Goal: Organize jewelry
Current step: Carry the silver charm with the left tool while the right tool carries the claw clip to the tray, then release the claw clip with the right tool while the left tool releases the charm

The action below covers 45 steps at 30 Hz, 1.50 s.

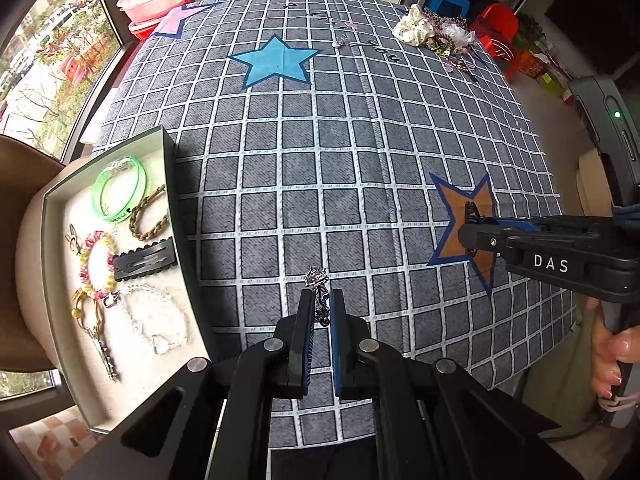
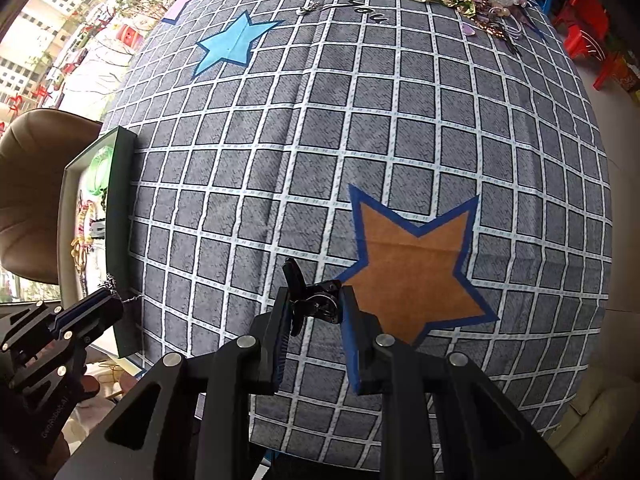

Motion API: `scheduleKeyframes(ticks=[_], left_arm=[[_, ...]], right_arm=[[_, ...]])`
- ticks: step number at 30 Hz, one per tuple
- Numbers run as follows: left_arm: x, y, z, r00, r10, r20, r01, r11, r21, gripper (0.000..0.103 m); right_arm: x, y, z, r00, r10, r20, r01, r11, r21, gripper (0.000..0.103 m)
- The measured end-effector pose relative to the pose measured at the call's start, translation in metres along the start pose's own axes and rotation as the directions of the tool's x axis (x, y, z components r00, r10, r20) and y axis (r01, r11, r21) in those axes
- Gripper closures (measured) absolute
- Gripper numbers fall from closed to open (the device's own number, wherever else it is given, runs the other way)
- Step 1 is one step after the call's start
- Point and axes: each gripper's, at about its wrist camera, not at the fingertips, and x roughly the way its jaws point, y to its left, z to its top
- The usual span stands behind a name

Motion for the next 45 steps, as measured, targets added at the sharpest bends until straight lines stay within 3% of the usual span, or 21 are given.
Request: scheduleKeyframes(ticks=[29,39,45], left_arm=[[-0.038,0.147,-0.067,0.998,0.037,0.05,-0.028,0.983,-0.18,0.088],[-0.04,0.207,-0.108,0.997,0.081,0.003,-0.076,0.951,-0.299,0.088],[-0.035,0.222,-0.121,0.996,0.084,-0.016,-0.085,0.943,-0.322,0.088]], right_arm=[[-0.005,0.162,-0.001,1.0,-0.001,0.009,0.003,0.976,-0.219,0.078],[0.008,0.21,-0.005,0.999,0.038,-0.022,-0.043,0.956,-0.289,0.078],[0.02,0.234,-0.013,0.997,0.053,-0.055,-0.068,0.94,-0.336,0.078]])
